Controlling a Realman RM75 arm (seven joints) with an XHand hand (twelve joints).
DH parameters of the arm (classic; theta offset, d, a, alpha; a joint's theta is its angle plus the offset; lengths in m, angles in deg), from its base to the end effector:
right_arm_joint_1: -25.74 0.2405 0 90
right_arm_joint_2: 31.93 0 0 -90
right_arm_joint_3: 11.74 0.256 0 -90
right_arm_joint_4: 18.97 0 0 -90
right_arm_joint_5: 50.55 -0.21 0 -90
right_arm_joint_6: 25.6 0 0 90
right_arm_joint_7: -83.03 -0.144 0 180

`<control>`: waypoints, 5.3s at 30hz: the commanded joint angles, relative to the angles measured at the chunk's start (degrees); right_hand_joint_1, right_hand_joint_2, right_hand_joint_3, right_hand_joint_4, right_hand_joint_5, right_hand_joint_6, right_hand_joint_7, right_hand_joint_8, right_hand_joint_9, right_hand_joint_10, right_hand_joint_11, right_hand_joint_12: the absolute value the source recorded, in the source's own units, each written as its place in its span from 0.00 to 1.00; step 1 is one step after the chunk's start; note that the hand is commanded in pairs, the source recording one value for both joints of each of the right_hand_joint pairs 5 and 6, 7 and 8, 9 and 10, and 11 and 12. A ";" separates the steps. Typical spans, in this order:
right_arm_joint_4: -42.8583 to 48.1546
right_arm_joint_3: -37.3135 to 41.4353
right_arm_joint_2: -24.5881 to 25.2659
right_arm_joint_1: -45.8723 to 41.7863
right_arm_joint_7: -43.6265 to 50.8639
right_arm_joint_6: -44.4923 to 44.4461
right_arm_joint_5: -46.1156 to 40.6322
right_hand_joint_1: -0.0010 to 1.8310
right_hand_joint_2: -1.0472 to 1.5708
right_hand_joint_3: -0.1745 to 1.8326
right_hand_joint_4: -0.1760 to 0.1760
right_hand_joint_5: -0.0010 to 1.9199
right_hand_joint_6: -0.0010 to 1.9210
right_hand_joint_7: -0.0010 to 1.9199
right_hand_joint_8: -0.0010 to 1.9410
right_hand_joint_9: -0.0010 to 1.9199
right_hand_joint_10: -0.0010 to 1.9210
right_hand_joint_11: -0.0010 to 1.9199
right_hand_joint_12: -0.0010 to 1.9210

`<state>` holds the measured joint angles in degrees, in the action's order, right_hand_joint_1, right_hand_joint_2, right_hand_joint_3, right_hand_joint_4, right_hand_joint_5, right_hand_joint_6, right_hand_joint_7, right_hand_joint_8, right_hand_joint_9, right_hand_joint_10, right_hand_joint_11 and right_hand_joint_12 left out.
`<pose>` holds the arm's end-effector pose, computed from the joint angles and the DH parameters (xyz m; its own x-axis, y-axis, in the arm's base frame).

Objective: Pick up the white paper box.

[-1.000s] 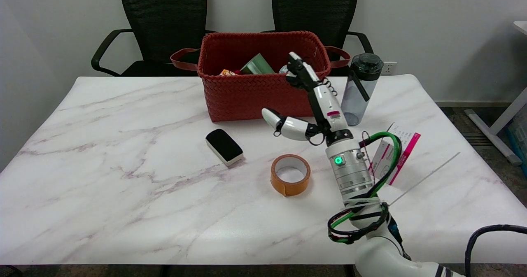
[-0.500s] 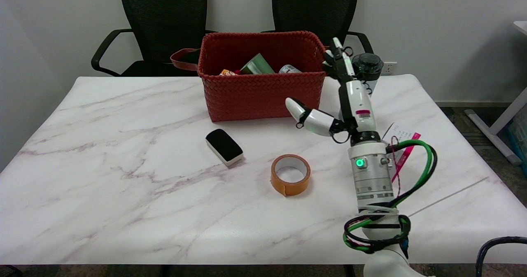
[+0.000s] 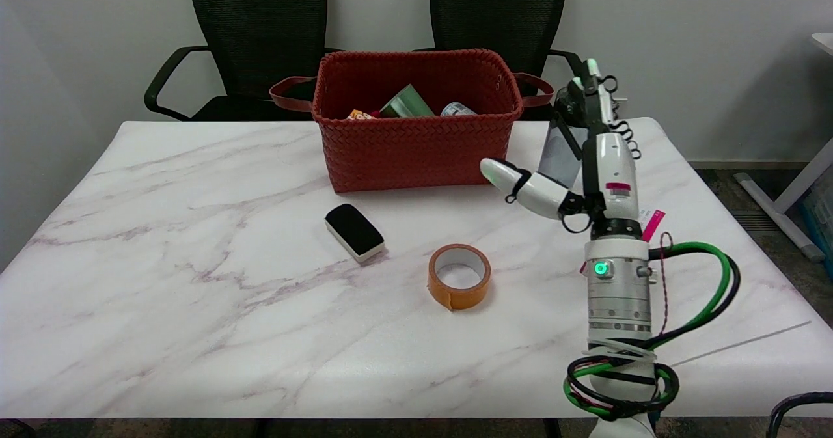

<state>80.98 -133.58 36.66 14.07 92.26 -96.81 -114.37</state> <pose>-0.2022 -0.2342 0.2740 0.4997 0.6222 0.6026 -0.7038 -0.1138 0.7012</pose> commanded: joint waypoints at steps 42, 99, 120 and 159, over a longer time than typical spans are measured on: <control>-15.33 3.19 -5.03 -1.63 -25.17 -21.22 -22.46 0.46 0.64 0.00 0.50 0.00 0.00 0.05 0.05 0.06 0.06 0.11 0.11; -16.14 2.44 -6.06 -5.54 -31.40 -6.75 -28.37 0.43 0.62 0.00 0.50 0.00 0.00 0.00 0.00 0.00 0.00 0.02 0.02; -18.38 2.39 -6.34 -4.47 -33.40 -3.46 -28.37 0.42 0.65 0.00 0.50 0.00 0.00 0.00 0.00 0.00 0.00 0.02 0.02; -22.45 2.36 -6.78 -3.32 -38.59 0.16 -27.89 0.58 0.60 0.00 0.50 0.00 0.00 0.05 0.05 0.11 0.11 0.15 0.15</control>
<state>59.89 -131.35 30.35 9.37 54.74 -99.54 -142.44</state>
